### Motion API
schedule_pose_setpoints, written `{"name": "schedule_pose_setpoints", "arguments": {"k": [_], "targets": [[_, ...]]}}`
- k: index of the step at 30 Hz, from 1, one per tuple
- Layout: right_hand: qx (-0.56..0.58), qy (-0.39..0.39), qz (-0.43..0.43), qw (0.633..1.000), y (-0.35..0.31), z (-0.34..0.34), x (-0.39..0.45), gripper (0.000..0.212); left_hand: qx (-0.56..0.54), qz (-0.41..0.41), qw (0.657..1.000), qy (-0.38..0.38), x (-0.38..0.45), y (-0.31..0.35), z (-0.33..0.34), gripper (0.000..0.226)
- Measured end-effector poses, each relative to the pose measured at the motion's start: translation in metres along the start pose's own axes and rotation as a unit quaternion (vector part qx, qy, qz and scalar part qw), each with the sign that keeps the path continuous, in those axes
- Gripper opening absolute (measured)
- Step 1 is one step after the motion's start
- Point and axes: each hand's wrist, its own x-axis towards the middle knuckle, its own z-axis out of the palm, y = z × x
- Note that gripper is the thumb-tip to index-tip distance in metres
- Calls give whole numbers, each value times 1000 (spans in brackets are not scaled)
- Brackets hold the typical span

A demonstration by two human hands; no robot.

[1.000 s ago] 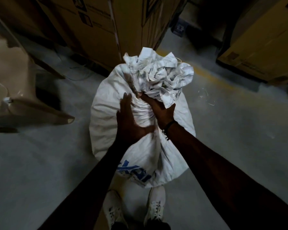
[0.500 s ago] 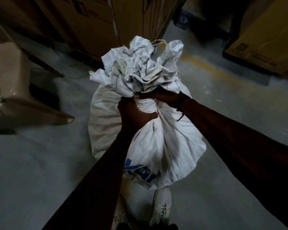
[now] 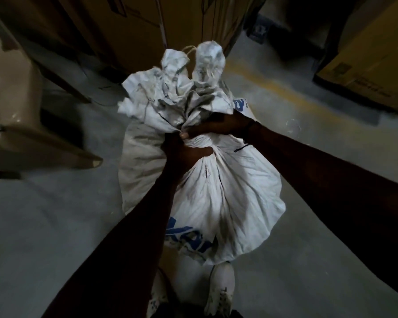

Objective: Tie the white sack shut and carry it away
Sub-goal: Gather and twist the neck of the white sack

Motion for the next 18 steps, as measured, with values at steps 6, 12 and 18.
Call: {"name": "schedule_pose_setpoints", "arguments": {"k": [6,12,18], "targets": [[28,219,28,975,3,21,-58,90,101,71,992,-28,-18,14,-21,111],[24,213,136,967,-14,70,-123,84,32,109,991,-71,-65,22,-76,120],[34,150,142,978,-102,92,-151,40,102,107,988,-35,-129,31,-169,62]]}}
